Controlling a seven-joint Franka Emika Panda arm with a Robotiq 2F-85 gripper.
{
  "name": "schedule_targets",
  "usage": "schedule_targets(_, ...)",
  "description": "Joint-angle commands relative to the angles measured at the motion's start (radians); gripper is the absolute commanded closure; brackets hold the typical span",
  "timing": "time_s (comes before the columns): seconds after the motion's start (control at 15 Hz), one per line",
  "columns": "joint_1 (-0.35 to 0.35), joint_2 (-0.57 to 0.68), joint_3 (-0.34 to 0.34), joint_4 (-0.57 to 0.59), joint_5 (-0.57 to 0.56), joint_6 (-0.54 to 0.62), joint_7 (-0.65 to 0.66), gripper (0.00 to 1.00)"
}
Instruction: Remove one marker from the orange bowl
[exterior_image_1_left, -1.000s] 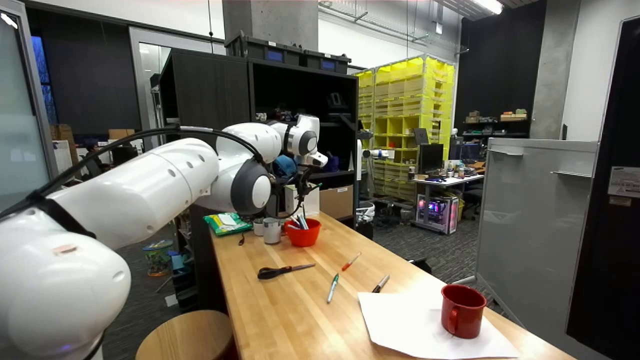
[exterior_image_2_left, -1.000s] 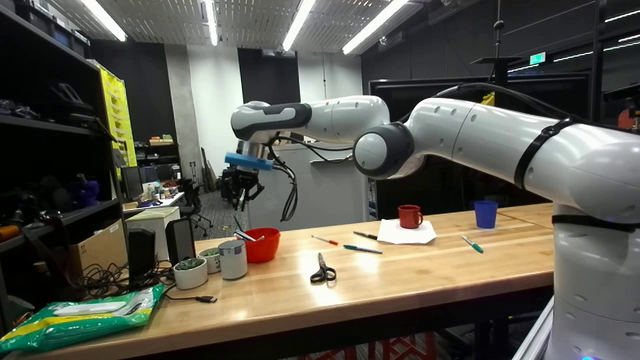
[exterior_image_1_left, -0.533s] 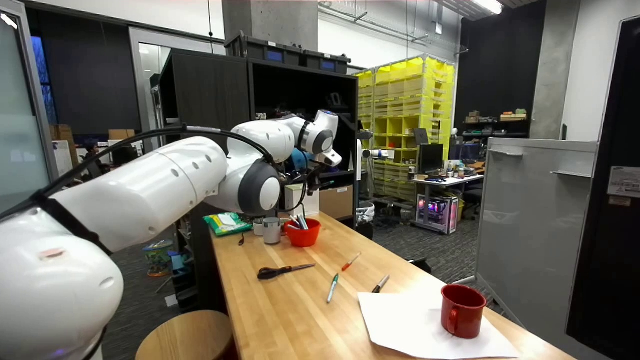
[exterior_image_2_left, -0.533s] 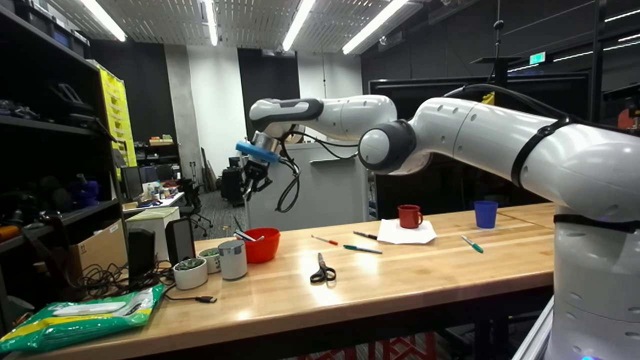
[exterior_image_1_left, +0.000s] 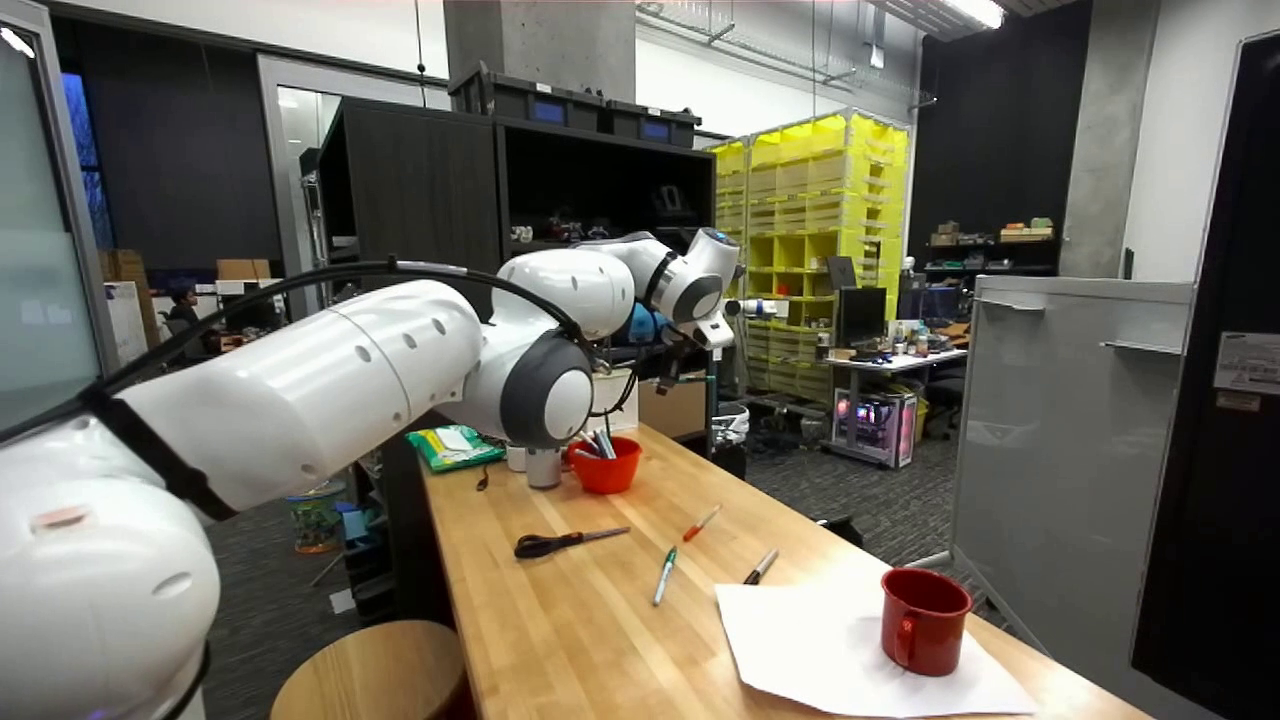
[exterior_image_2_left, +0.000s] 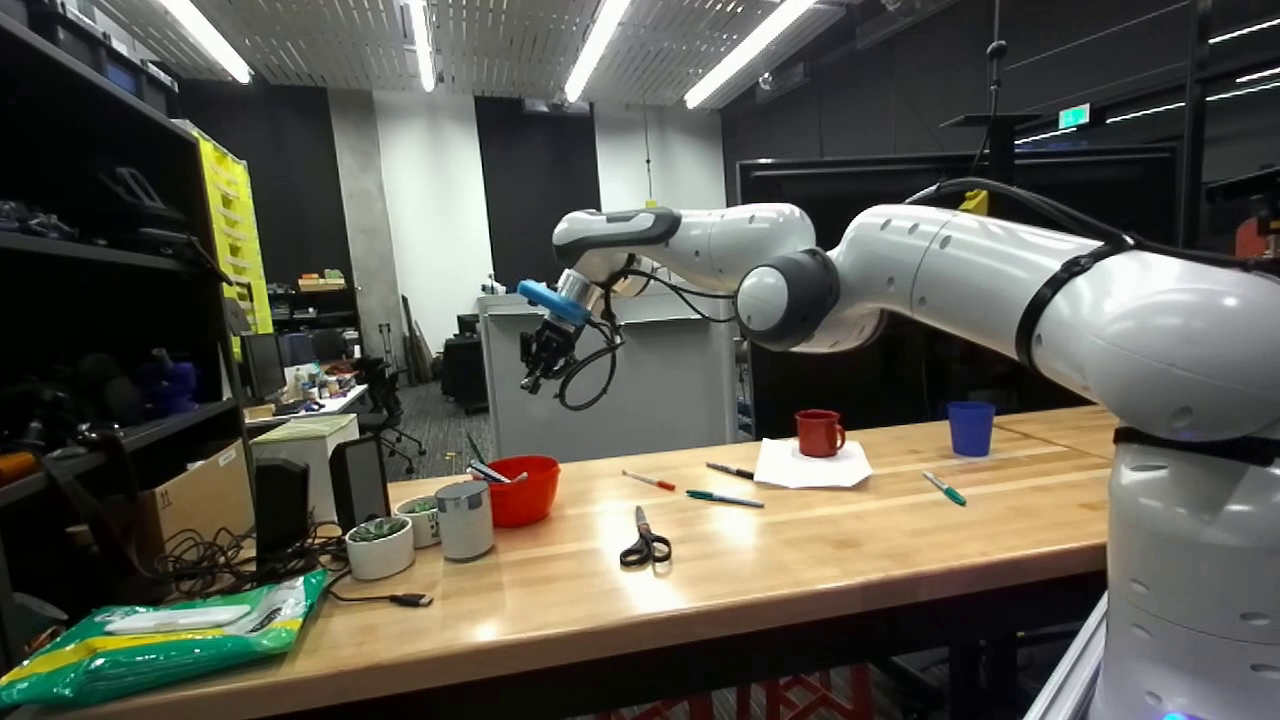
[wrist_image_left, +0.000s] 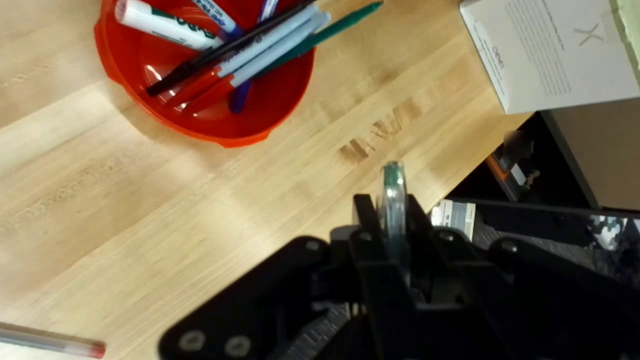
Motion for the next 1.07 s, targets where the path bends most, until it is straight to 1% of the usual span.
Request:
schedule_targets(0.0,-0.034,0.037,0.009,0.015,0.046,0.05,0.107,0.96)
schedule_targets(0.13,-0.052,0.054,0.01,0.017,0.066,0.079,0.159,0.96)
schedule_targets(0.4,-0.091,0.092,0.036,0.018,0.135,0.05,0.233,0.96)
schedule_targets(0.6,-0.107,0.133,0.042,0.024,0.171,0.048,0.278,0.96)
schedule_targets(0.8,-0.113,0.173,0.039,0.024,0.186,0.065,0.297,0.96)
schedule_targets(1.0,-0.11,0.208,0.021,0.025,0.173,0.058,0.344,0.96)
